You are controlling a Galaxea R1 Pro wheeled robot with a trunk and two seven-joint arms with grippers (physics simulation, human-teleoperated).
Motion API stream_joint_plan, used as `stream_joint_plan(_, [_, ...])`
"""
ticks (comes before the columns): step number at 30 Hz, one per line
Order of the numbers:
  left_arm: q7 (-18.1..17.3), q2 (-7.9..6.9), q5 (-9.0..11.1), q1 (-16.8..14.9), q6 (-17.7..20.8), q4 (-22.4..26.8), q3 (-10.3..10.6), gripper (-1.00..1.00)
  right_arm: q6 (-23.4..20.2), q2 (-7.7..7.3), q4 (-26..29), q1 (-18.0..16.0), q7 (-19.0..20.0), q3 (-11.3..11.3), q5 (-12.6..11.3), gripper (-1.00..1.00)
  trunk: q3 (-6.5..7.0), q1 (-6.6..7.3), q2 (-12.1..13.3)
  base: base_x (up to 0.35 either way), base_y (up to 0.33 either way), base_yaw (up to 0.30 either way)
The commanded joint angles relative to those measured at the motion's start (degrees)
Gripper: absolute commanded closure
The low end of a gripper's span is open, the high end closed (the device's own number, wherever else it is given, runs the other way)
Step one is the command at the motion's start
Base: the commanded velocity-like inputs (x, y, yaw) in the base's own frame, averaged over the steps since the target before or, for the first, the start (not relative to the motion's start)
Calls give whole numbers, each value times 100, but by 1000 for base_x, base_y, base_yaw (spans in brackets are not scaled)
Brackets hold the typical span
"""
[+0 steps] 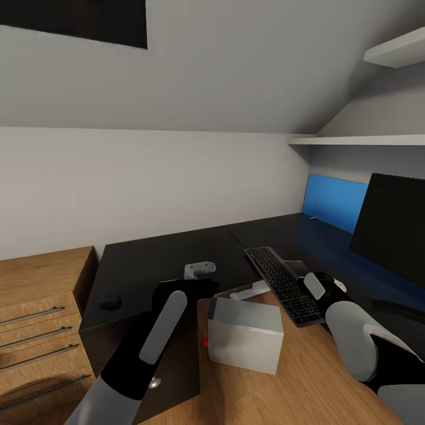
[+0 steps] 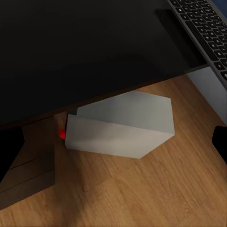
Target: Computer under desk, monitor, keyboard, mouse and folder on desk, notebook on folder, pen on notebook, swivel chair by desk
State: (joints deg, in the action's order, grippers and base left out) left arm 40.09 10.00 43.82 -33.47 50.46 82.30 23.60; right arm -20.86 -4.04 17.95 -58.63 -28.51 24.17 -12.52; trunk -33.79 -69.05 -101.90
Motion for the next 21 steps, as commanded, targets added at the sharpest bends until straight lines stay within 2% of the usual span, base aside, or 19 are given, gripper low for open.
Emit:
stream_joint_plan(1, [60, 0, 57, -4, 8, 5, 4, -100, -8, 0, -81, 1, -32, 44, -128, -100, -7, 0, -3, 0, 0, 0])
stream_joint_plan(9, [55, 0, 57, -5, 8, -56, 4, -100, 2, 0, -81, 1, -32, 44, -127, -100, 25, 0, -3, 0, 0, 0])
stream_joint_plan(21, [60, 0, 57, -5, 8, -113, 4, -100, 3, 0, -89, 1, -23, 44, -119, -100, 270, 264, 479, 0, 0, 0])
